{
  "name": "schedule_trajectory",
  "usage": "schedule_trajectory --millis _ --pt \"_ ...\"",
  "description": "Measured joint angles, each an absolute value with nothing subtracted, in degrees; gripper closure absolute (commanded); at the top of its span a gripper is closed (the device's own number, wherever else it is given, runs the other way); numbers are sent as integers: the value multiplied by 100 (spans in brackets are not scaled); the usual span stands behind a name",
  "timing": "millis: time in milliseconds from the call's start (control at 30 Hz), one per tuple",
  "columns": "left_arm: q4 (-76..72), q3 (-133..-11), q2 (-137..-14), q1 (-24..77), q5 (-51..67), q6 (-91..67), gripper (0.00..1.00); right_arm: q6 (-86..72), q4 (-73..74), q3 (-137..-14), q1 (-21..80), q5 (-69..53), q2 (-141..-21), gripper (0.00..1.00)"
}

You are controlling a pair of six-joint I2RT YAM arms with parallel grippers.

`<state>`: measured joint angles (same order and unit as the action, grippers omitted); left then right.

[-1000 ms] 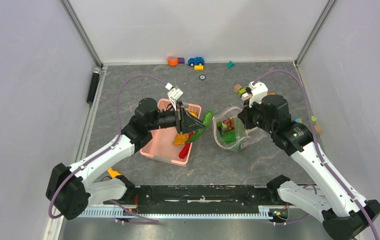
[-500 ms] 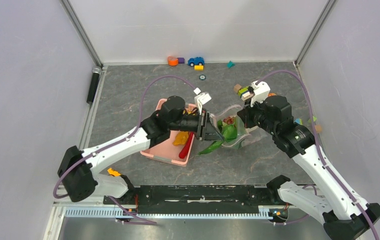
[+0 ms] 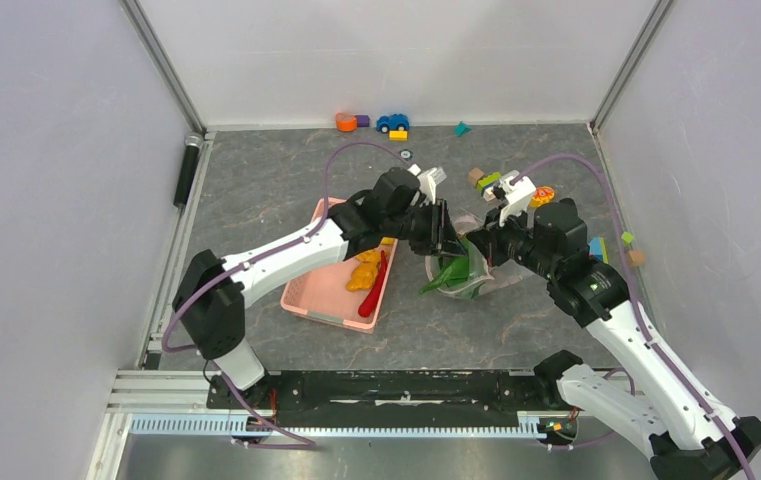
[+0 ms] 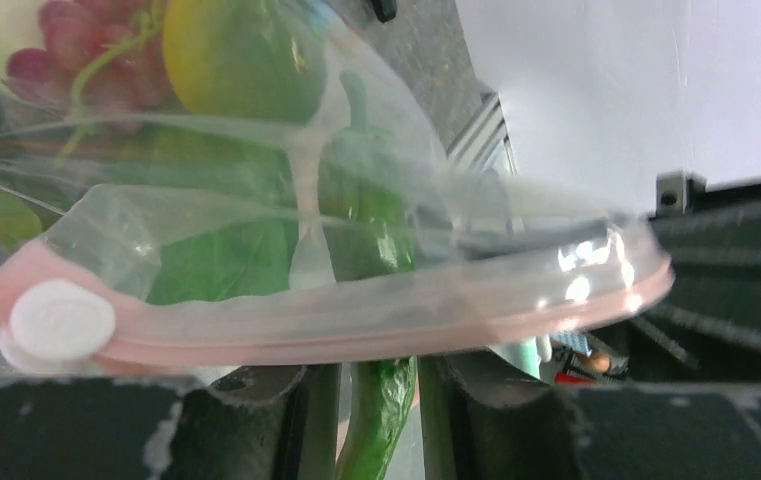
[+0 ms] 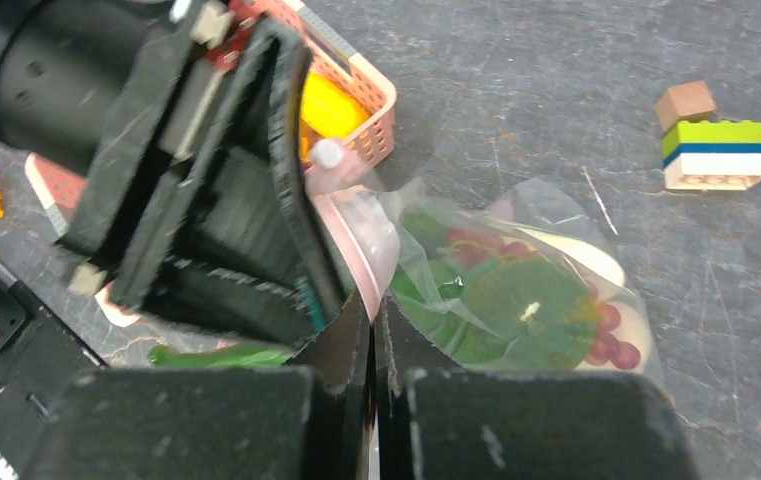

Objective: Place the food in the zip-top bag and seal the zipper
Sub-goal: Place the fake vegetable in the zipper food storage bag.

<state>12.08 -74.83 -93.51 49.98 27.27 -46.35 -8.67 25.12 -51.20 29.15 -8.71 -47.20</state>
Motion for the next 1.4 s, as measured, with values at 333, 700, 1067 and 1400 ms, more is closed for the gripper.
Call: schedule_trajectory --millis 333,700,1067,1400 --pt "2174 -8211 -9649 5002 670 -5413 98 -698 2298 -4864 2912 -1562 -4611 100" --pt "2536 -8374 -9699 5087 -913 -6565 98 -436 2217 -4718 2908 -2512 -4569 98" --pt "2757 -8477 -9867 5092 -1347 -7323 98 -355 2016 -4624 2908 -3151 -4678 98" --pt "2043 -8007 -9741 5070 -1092 -7520 98 -266 2062 -4622 2915 -3240 -4818 98"
